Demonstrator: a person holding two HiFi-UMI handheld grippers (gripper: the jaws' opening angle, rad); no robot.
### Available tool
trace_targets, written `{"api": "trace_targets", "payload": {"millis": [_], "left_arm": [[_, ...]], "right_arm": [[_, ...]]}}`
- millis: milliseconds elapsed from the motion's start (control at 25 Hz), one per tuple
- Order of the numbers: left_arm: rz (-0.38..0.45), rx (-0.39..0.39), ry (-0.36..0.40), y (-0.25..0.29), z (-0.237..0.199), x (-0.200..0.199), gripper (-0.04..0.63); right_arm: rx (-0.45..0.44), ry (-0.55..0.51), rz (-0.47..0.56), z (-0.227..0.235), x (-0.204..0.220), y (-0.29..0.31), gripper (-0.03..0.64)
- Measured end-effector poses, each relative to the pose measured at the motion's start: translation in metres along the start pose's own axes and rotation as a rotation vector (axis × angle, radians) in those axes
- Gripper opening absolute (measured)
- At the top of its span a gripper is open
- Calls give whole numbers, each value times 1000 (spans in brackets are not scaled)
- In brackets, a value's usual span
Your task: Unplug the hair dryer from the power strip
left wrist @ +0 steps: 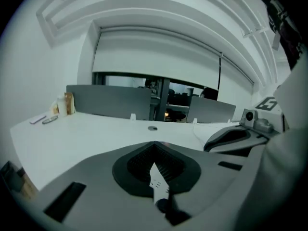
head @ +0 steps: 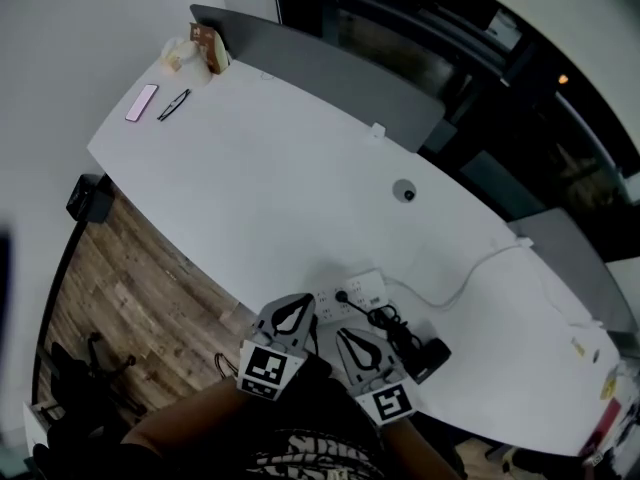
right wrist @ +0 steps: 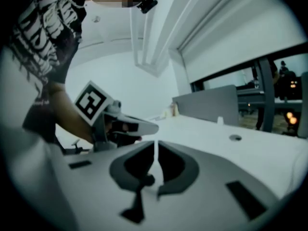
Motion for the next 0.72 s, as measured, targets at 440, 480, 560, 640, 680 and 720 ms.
{"api": "trace_targets", "payload": {"millis": [440, 480, 560, 640, 680, 720], "left_arm": [[-175, 58, 109, 52, 5, 96, 28], [-182, 63, 122, 54, 6, 100, 28], [-187, 72, 149, 55, 8, 105, 28], [-183, 83, 159, 57, 9, 107, 28], [-182, 87, 155, 57, 8, 107, 28], [-181, 89, 150, 58, 8, 107, 28]], "right_arm": [[238, 223, -60, 15, 84, 41, 174], [257, 237, -67, 15, 87, 42, 176], [289, 261, -64, 17, 88, 47, 176], [325, 299, -31, 19, 88, 52, 176], [344, 323, -6, 20, 88, 53, 176], [360, 349, 21, 21, 88, 55, 175]]}}
Point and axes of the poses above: the fingertips, and each gripper's own axes: y forward along the fingers, z to its right, x out of its underside, the point moved 9 cm from there along -y, backward along the fingers, and after that the axes turned 4 degrees about z, right-handed, at the moved point
